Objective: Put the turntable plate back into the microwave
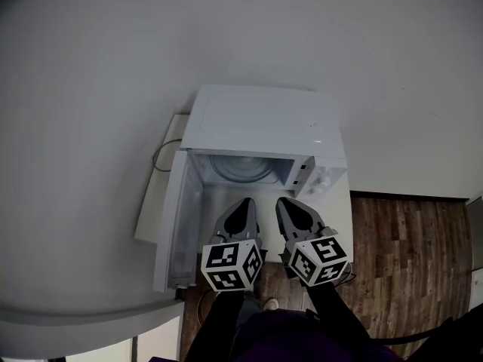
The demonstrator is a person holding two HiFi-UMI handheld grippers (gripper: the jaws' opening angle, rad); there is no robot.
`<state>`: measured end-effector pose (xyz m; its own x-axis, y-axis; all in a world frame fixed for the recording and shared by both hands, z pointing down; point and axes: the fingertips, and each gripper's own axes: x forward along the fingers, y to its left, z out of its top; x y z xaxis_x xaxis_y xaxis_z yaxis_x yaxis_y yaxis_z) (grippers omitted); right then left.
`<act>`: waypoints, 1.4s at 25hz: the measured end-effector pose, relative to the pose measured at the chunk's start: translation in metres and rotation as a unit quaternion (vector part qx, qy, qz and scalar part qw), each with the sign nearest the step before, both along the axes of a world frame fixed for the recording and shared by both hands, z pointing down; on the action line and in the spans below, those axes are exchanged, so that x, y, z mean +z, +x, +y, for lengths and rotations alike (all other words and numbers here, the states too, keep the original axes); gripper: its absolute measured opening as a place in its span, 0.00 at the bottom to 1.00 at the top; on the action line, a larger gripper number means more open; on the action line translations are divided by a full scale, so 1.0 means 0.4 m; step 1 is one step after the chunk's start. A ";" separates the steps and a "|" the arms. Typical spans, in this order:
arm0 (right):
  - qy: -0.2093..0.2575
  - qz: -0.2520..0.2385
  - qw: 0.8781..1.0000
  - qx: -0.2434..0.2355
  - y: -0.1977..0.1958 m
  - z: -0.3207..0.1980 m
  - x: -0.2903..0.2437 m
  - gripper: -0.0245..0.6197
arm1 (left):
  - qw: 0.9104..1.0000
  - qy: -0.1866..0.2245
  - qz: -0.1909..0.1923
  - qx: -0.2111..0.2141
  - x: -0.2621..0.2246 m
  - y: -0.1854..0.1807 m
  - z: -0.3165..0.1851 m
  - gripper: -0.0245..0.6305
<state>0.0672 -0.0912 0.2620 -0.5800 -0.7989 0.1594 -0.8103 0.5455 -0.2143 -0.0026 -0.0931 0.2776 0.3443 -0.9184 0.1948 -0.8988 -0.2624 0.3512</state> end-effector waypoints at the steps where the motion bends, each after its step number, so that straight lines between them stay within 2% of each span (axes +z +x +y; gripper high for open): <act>1: 0.005 0.004 1.000 0.000 0.000 0.002 -0.003 0.05 | 1.000 0.006 -0.012 -0.006 -0.003 -0.005 0.001 0.04; 5: 0.037 0.027 0.999 0.008 0.005 0.002 -0.024 0.05 | 0.996 0.039 -0.070 -0.027 -0.017 -0.021 0.004 0.04; 8: 0.056 0.039 0.998 0.013 0.010 0.002 -0.037 0.05 | 0.994 0.052 -0.089 -0.036 -0.020 -0.023 0.008 0.04; 22: 0.067 0.047 0.997 0.013 0.019 -0.009 -0.037 0.05 | 0.991 0.060 -0.110 -0.041 -0.010 -0.012 -0.005 0.04; 35: 0.059 0.046 0.997 0.009 0.013 -0.018 -0.026 0.05 | 0.992 0.053 -0.105 -0.050 -0.002 -0.025 -0.013 0.04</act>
